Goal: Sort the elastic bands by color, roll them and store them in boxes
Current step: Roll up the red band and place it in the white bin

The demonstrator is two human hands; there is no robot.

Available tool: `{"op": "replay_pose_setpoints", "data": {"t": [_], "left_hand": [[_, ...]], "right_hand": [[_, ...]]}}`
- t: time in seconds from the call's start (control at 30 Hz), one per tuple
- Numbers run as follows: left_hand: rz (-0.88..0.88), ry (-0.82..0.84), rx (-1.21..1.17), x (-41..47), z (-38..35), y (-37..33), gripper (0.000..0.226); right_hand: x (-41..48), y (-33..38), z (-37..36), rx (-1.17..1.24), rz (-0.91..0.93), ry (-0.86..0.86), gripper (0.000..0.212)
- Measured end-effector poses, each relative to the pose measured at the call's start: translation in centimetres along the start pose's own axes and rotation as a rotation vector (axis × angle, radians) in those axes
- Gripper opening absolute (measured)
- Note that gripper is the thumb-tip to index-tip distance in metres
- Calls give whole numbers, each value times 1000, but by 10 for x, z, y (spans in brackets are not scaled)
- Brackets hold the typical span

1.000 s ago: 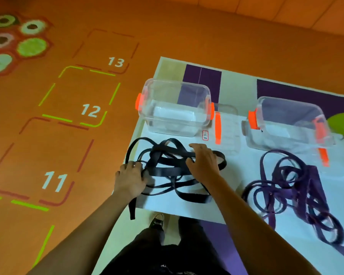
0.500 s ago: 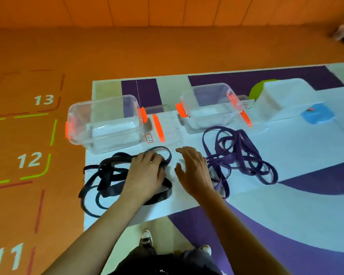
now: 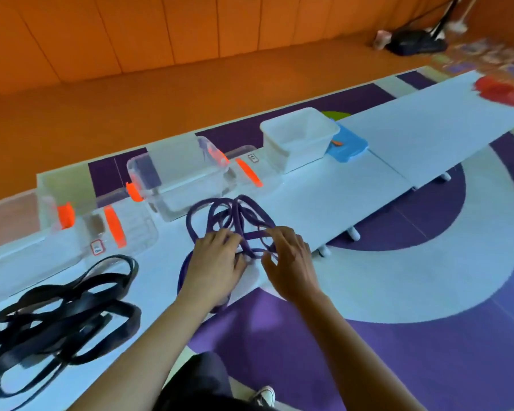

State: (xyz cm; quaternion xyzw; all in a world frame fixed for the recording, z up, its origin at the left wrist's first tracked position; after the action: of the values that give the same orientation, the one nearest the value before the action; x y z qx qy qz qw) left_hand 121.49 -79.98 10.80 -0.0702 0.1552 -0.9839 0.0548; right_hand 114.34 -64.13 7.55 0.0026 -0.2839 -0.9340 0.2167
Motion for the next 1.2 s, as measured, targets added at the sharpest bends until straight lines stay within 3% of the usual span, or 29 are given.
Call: {"op": "replay_pose_setpoints", "data": {"t": [0.37, 0.87, 1.2], "left_hand": [[-156, 44, 2, 123, -64, -126, 28], [-470, 108, -113, 393, -144, -325, 25], [-558, 131, -114, 553, -232, -498, 26]], "right_hand": [[43, -153, 74, 14, -166, -69, 44], [182, -375, 244, -70, -463, -256, 47], [266, -575, 353, -42, -568, -359, 45]]}}
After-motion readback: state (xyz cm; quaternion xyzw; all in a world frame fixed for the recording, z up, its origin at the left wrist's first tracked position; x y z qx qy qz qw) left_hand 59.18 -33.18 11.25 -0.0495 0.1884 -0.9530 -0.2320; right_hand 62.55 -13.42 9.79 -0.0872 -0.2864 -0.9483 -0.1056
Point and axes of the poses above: each hand's wrist, its own x-axis towards the middle knuckle, its own z-axis out of the back of the hand, y = z × x, the point moved 2 cm from there along x, towards the middle knuckle, and after that the axes turned 2 degrees about -z, right-handed, at the moved point
